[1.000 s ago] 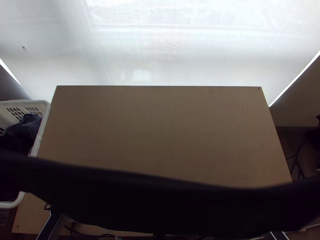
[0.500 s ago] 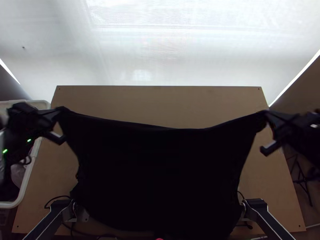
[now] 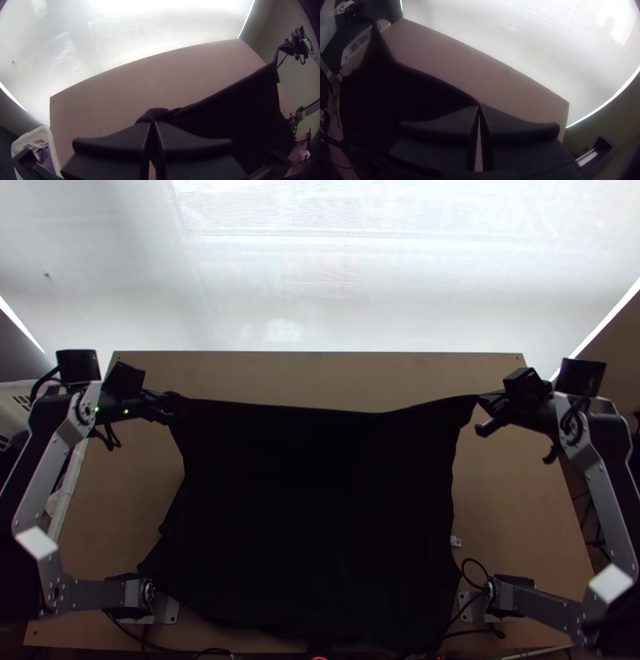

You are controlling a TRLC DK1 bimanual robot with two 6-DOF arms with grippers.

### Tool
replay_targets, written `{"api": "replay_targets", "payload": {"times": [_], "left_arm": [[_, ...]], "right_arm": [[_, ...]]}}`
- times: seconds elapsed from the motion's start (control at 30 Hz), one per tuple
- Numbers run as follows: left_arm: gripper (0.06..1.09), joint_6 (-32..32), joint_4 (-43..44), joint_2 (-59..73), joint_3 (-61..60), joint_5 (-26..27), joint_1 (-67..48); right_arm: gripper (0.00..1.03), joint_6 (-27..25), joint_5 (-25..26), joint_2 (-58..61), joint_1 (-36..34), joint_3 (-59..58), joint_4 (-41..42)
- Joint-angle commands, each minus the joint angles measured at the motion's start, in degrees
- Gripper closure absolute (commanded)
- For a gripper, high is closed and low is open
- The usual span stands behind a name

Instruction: Fold the t-shirt

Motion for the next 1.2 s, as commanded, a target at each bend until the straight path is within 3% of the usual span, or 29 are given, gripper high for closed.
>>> {"api": "replay_targets", "payload": {"times": [0.0,0.2,0.33,0.73,0.97,1.17], "left_arm": [[1.05,-0.6,1.8,16.9,10.7,-0.7,0.1],[1.05,-1.4,-1.9,29.2,25.7,-4.1,-0.8],[1.05,-1.6,-8.1,37.3,37.8,-4.2,-1.2],[1.05,-0.6,-9.9,41.1,40.5,-4.4,-1.8],[1.05,-0.6,-13.9,48.3,51.6,-5.8,-1.1],[1.05,0.1,-15.4,52.8,54.5,-7.2,-1.1]], "right_arm": [[1.0,-0.4,-0.7,18.2,-2.9,7.5,4.7],[1.0,-0.2,-0.5,30.1,-3.3,21.8,2.7],[1.0,0.0,-0.3,39.3,-2.9,35.6,-4.6],[1.0,0.3,-0.2,44.5,-1.0,39.1,-6.4],[1.0,0.7,0.6,56.8,-0.6,60.3,-18.0],[1.0,0.3,2.0,58.5,1.2,61.6,-18.3]]}}
